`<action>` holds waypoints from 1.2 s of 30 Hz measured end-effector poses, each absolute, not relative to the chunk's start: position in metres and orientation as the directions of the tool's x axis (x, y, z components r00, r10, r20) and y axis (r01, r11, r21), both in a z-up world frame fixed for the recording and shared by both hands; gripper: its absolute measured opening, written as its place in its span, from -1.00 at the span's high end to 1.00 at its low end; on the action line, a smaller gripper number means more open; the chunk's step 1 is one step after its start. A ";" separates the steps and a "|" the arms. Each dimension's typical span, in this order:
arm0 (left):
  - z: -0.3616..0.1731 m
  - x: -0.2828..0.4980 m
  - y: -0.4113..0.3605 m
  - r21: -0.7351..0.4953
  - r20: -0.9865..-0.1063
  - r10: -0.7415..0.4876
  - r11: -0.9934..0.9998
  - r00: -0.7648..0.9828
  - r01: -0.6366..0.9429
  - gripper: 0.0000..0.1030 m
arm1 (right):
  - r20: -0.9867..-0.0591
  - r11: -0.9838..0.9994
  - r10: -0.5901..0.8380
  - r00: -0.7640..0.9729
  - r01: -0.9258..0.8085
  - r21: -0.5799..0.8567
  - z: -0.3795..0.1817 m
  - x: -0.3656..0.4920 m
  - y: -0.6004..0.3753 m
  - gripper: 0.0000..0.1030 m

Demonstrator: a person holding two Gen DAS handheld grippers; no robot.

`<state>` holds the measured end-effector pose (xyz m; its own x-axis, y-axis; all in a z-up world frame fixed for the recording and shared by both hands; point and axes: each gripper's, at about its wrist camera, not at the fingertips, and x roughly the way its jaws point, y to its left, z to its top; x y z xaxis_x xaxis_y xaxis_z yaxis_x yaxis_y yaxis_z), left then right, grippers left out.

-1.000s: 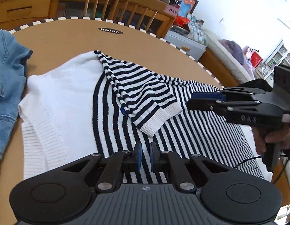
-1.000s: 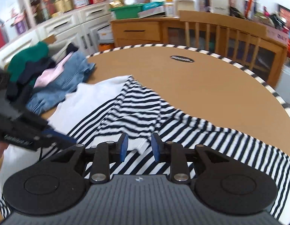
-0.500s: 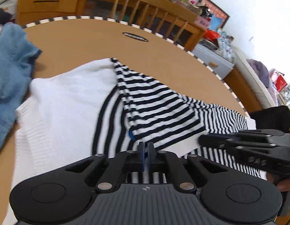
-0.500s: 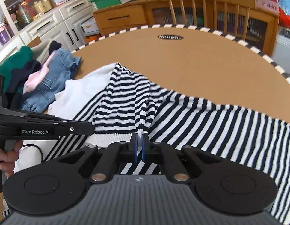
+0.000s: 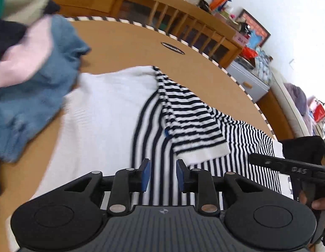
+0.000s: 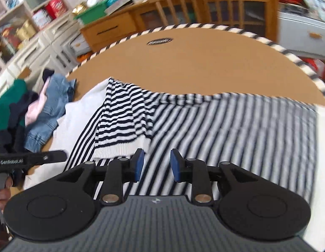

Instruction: Fold clothes

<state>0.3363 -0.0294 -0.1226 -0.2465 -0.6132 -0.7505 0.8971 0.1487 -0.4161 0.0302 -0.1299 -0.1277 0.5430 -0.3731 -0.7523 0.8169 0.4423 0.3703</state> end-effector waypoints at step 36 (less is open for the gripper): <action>-0.165 0.331 0.229 -0.692 -0.704 -0.687 0.604 -0.181 0.397 0.02 | -0.617 -0.453 -0.651 0.443 0.425 0.784 -0.209 -0.284 0.104 0.04</action>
